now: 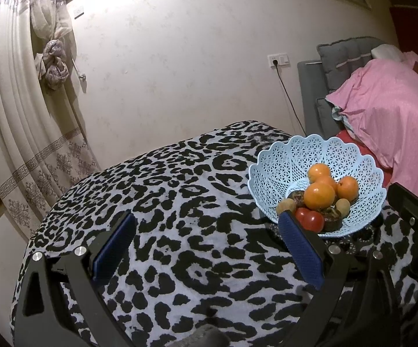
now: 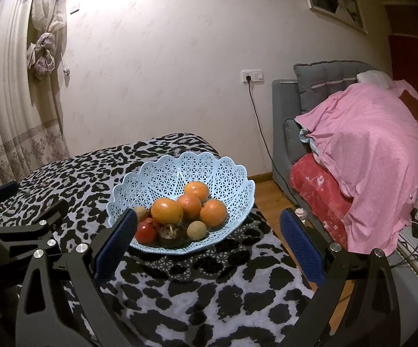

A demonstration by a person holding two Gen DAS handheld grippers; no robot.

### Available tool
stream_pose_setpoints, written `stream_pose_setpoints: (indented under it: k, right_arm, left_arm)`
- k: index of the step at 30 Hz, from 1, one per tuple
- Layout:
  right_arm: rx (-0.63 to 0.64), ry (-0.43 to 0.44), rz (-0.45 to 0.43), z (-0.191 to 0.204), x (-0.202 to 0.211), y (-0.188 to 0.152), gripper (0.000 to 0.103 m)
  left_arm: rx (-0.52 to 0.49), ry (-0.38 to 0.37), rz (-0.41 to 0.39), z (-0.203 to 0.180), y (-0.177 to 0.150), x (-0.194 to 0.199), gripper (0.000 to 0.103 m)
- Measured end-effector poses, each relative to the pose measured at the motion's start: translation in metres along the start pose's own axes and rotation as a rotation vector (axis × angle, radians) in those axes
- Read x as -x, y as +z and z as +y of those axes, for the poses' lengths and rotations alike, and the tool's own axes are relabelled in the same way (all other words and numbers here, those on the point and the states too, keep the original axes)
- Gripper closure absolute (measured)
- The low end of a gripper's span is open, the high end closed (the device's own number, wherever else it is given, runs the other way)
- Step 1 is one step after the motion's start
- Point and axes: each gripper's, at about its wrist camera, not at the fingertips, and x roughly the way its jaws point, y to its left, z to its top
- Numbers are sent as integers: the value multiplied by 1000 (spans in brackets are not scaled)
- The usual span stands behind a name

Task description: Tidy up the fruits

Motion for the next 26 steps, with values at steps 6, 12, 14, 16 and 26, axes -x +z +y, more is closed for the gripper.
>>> stream_pose_setpoints:
  k: [6, 12, 14, 16, 26]
  right_arm:
    - [8, 4, 10, 3, -3, -2, 3]
    - [21, 11, 18, 8, -5, -5, 3]
    - [22, 13, 21, 9, -5, -6, 3]
    - [25, 17, 24, 10, -5, -6, 3]
    - [61, 95, 88, 39, -9, -21, 3]
  left_arm:
    - [-2, -2, 0, -1, 0, 0, 5]
    - [-6, -7, -2, -1, -2, 1, 5]
    - [-8, -11, -1, 0, -3, 2, 5]
    - [-12, -11, 6, 2, -6, 2, 5]
    - [73, 31, 205, 43, -49, -20, 5]
